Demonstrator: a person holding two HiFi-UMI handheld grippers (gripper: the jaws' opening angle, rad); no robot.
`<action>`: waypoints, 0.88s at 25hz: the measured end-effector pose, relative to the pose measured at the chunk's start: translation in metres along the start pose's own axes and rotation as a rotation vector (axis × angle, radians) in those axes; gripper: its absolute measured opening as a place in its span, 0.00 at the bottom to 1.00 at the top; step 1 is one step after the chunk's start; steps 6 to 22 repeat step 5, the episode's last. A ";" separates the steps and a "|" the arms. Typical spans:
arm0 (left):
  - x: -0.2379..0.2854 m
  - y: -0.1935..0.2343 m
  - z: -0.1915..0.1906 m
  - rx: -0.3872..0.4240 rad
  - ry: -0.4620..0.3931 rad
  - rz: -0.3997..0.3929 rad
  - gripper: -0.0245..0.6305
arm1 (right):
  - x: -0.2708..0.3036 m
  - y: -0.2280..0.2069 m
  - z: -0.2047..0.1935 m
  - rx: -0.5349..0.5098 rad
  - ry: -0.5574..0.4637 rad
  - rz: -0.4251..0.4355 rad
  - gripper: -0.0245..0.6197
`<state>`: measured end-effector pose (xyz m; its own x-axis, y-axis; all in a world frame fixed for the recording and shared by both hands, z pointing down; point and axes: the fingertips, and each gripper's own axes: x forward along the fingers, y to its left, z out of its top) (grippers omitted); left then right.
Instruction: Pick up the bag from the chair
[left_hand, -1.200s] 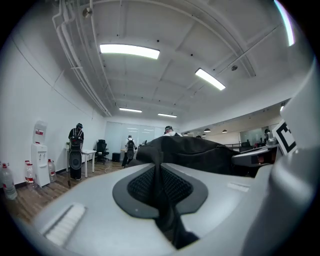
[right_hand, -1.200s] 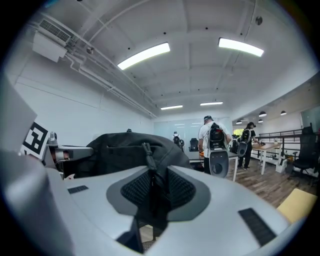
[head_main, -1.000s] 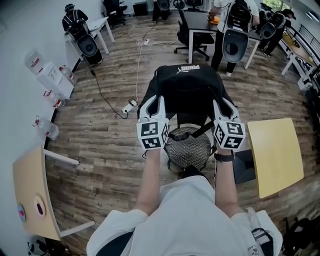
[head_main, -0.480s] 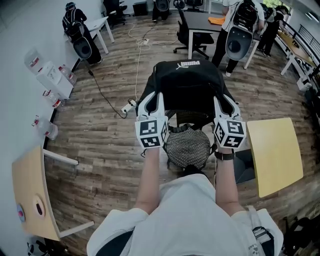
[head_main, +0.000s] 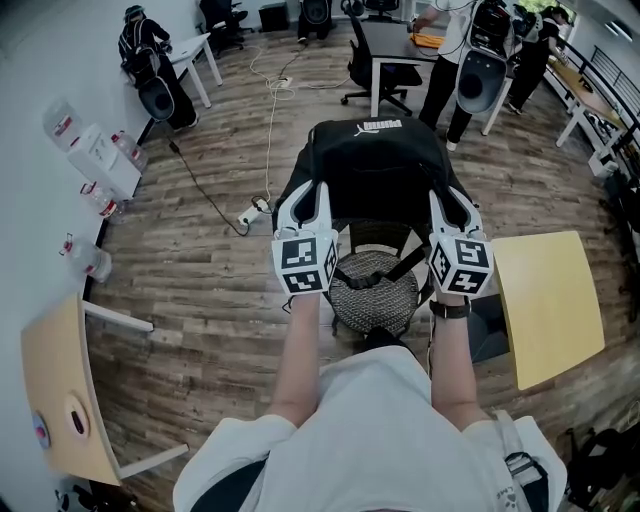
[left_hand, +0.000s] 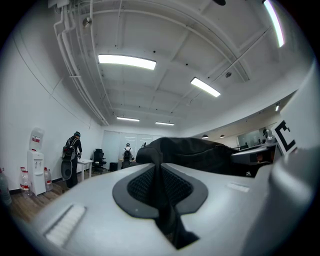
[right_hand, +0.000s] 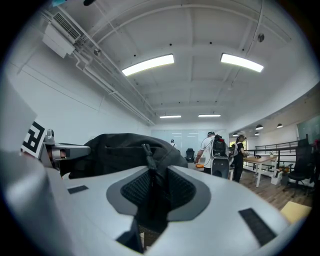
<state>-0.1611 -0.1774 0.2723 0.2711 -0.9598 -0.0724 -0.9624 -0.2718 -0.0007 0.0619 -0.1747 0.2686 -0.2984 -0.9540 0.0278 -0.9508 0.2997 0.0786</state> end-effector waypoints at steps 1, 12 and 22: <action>0.000 -0.001 0.000 0.001 -0.001 -0.003 0.10 | -0.001 -0.001 0.000 0.001 0.000 -0.003 0.20; -0.001 -0.004 0.002 0.000 -0.009 -0.010 0.09 | -0.003 -0.002 0.002 0.000 -0.005 -0.012 0.20; -0.001 -0.004 0.002 0.000 -0.009 -0.010 0.09 | -0.003 -0.002 0.002 0.000 -0.005 -0.012 0.20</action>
